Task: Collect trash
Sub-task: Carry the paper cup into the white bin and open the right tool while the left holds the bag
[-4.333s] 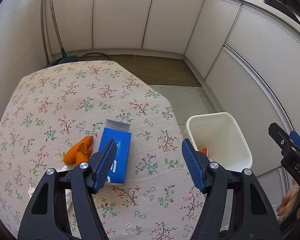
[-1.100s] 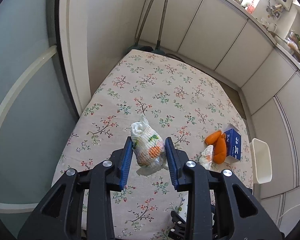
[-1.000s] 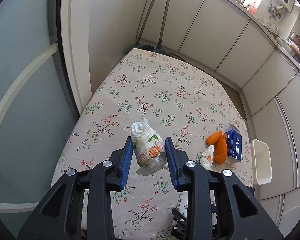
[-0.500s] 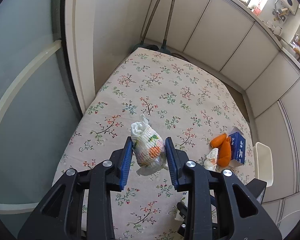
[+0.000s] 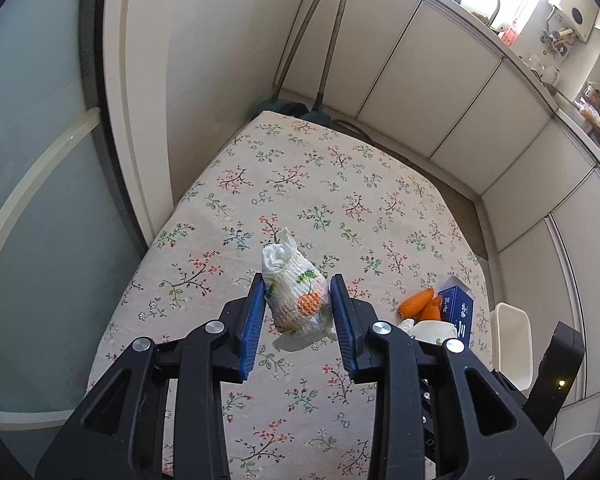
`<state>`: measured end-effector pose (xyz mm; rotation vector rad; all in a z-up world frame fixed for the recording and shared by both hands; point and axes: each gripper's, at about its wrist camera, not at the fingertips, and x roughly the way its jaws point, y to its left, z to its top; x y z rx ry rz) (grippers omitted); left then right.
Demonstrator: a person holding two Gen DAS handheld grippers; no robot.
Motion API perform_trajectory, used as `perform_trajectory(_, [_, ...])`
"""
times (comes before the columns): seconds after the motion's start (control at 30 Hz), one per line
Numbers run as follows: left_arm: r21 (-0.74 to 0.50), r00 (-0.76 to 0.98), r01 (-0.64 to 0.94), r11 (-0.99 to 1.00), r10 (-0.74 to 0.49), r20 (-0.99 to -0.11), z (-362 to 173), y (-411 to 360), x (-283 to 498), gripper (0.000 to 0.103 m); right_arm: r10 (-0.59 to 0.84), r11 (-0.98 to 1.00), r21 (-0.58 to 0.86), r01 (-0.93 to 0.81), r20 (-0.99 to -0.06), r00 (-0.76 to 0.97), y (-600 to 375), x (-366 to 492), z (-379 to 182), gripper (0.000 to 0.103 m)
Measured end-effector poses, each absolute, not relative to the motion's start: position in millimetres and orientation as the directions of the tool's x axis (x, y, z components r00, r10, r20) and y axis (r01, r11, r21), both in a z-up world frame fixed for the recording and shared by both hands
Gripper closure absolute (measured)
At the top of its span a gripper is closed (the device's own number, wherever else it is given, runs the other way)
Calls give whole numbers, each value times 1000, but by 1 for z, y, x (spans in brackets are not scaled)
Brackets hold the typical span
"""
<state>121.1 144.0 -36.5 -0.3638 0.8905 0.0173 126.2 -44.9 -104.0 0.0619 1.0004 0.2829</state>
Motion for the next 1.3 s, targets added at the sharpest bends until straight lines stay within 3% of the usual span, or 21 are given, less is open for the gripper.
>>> perform_trajectory(0.7, [-300,668,0,954,-223,-710,-19,38,146,72,92,996,65,-65,-661,744,-160,117,-40,27])
perform_trajectory(1.3, [-268,619,149,952,-301,-726,-37,-74,162,72,-234,955,20,297,-568,789,-331,116,-26,26])
